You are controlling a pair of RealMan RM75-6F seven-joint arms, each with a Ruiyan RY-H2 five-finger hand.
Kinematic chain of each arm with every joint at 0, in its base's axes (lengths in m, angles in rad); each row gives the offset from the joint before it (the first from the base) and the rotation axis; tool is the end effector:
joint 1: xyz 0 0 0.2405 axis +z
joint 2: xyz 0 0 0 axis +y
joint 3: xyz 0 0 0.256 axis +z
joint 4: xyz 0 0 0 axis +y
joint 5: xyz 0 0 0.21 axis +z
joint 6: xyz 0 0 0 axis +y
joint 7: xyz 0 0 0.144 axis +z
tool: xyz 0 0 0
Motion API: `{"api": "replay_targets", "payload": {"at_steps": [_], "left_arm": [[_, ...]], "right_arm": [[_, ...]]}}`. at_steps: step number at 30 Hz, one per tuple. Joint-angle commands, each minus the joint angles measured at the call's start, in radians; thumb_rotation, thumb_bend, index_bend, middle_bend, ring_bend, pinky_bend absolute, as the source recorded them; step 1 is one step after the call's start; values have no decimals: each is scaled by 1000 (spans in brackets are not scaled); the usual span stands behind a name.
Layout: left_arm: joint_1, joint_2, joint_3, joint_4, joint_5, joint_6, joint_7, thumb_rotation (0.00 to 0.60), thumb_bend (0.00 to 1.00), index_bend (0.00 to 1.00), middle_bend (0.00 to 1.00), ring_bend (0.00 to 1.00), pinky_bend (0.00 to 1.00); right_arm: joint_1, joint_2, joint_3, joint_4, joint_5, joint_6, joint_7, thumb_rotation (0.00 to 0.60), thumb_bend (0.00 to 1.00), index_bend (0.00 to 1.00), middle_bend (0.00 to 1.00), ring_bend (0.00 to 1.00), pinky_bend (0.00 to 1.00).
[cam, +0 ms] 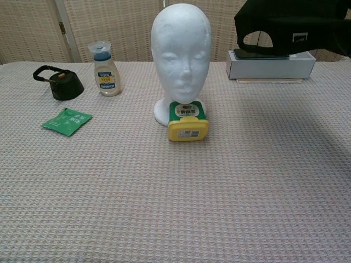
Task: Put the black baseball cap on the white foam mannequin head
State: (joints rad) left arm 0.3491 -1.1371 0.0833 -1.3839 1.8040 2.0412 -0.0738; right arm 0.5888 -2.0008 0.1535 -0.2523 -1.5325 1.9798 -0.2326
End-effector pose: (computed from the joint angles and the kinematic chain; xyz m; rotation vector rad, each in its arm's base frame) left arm -0.3170 0.0040 0.2041 -1.2802 -0.6858 -0.9304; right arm -0.2266 -0.3143 0.0601 1.1844 0.2922 1.0567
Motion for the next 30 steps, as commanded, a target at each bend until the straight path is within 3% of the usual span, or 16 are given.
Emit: {"api": "replay_targets", "payload": {"at_steps": [1, 5, 11, 15, 22, 30], "left_arm": [[0, 0, 0, 0, 0, -1, 0, 600, 73, 147, 55, 40, 136], [-1, 0, 1, 1, 9, 4, 4, 600, 72, 148, 55, 40, 136], [14, -15, 7, 34, 44, 51, 2, 600, 73, 169, 55, 40, 136], [12, 0, 6, 21, 14, 33, -29, 600, 73, 172, 55, 41, 136], [7, 19, 3, 14, -15, 11, -68, 600, 73, 174, 55, 40, 136], [11, 27, 3, 31, -25, 15, -105, 600, 73, 174, 55, 40, 136]], "right_arm": [[57, 79, -2, -134, -36, 67, -150, 600, 576, 773, 688, 692, 889], [114, 156, -16, -337, -98, 87, -356, 600, 578, 773, 688, 692, 890], [199, 298, 0, -783, -204, 0, -753, 600, 578, 772, 687, 692, 890], [231, 328, 28, -932, -232, -90, -894, 600, 577, 772, 686, 692, 890], [286, 292, 73, -988, -276, -208, -1036, 600, 577, 772, 686, 692, 890], [322, 216, 130, -937, -256, -314, -1120, 600, 576, 773, 686, 693, 890]]}}
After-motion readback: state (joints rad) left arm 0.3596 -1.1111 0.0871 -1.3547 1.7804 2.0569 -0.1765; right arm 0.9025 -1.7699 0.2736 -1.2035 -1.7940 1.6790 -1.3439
